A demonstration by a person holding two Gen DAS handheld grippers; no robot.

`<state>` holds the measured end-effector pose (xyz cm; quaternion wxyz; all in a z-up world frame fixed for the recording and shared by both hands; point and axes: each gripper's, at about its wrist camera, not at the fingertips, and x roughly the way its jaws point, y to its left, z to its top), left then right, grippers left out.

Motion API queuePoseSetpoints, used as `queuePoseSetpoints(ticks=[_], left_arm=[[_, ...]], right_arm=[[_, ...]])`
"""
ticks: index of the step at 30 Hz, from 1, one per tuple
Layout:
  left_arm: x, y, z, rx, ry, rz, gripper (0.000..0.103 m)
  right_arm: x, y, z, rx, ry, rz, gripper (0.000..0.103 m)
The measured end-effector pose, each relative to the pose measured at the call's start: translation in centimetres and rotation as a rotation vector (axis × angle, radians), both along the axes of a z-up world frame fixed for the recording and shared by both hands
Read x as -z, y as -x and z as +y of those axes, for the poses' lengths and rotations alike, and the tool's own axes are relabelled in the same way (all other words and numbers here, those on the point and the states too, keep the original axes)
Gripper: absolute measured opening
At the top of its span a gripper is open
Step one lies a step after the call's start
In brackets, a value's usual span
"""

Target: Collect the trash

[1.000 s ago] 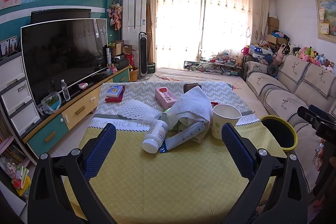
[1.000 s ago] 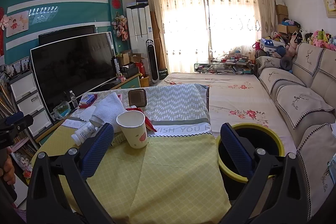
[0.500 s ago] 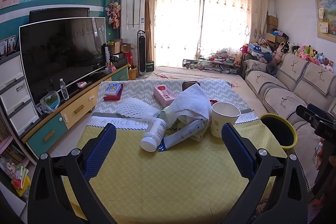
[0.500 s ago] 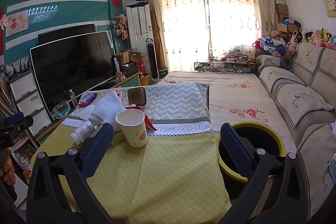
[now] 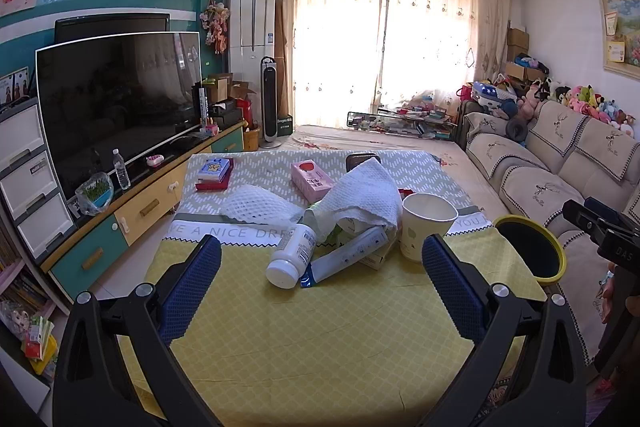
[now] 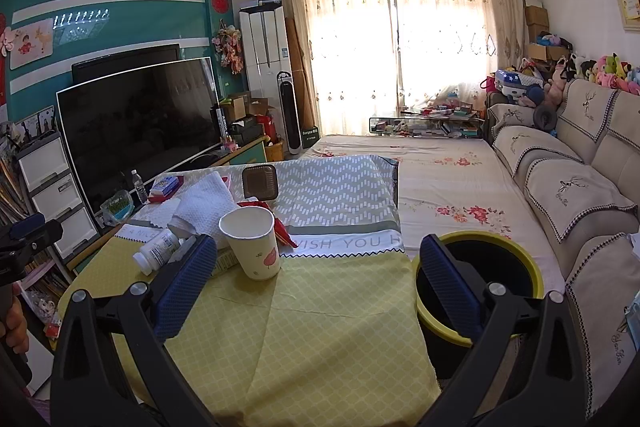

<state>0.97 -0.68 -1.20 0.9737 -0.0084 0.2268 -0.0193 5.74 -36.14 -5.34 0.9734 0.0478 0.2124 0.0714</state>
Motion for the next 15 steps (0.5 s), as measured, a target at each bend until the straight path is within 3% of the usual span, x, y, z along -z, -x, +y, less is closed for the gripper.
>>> queuePoseSetpoints(ticks=[15], left_arm=[[0.9, -1.4, 0.1, 0.011, 0.002, 0.032, 0.099]], right_arm=[[0.7, -1.2, 0.2, 0.001, 0.011, 0.035, 0.097]])
